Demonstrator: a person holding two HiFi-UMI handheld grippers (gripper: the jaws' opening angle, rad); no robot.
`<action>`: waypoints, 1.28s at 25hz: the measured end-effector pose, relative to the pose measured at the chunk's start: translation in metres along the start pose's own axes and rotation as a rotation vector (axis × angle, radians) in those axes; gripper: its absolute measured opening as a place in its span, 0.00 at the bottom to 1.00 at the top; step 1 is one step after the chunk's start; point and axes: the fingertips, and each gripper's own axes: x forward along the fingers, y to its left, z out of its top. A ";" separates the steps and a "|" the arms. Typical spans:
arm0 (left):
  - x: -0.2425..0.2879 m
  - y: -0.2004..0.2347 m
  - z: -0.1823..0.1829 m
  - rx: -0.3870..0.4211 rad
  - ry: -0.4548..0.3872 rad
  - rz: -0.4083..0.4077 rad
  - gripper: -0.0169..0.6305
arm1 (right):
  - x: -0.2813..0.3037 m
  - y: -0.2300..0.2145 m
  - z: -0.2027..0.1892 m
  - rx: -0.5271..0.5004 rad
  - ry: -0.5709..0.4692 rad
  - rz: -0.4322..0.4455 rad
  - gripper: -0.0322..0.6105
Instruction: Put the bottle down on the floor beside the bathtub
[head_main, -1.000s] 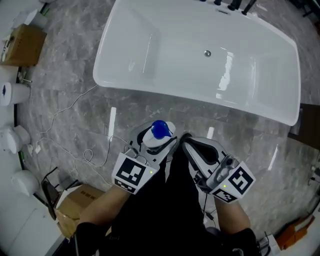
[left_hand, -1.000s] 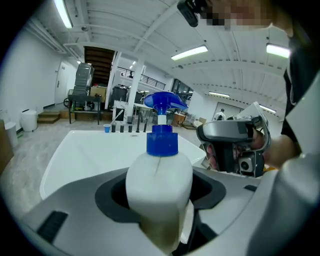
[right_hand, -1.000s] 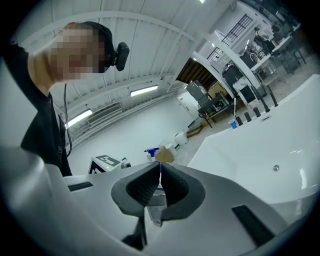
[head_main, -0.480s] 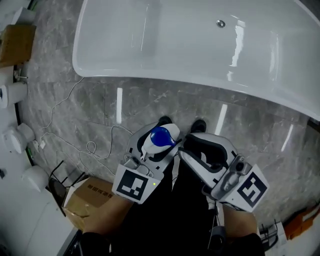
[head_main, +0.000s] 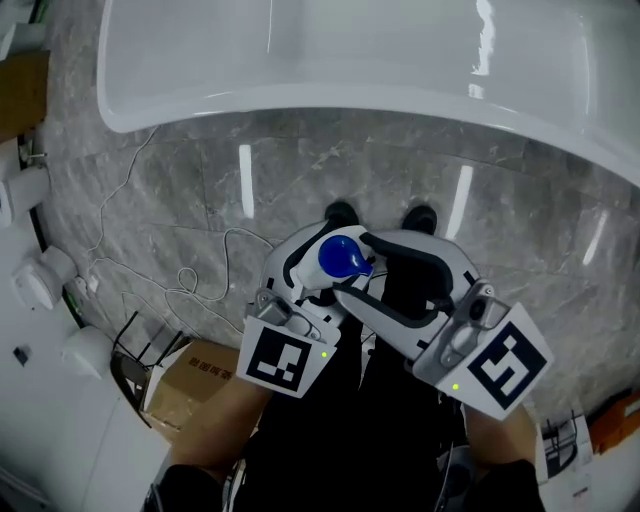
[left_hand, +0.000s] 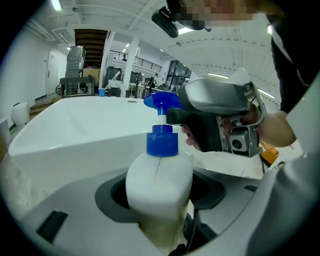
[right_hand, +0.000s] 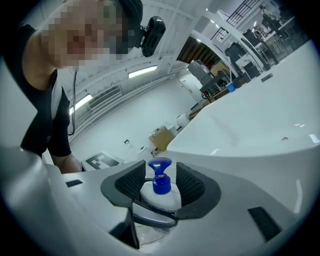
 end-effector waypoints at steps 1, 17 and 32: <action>0.003 0.000 -0.007 -0.006 0.007 -0.002 0.45 | 0.003 -0.003 -0.006 0.008 0.011 -0.008 0.37; 0.049 -0.002 -0.042 0.027 0.052 -0.073 0.45 | 0.022 -0.045 -0.048 -0.002 0.133 -0.102 0.35; 0.062 -0.005 -0.026 -0.051 -0.048 -0.271 0.45 | 0.020 -0.063 -0.038 0.059 0.021 -0.008 0.34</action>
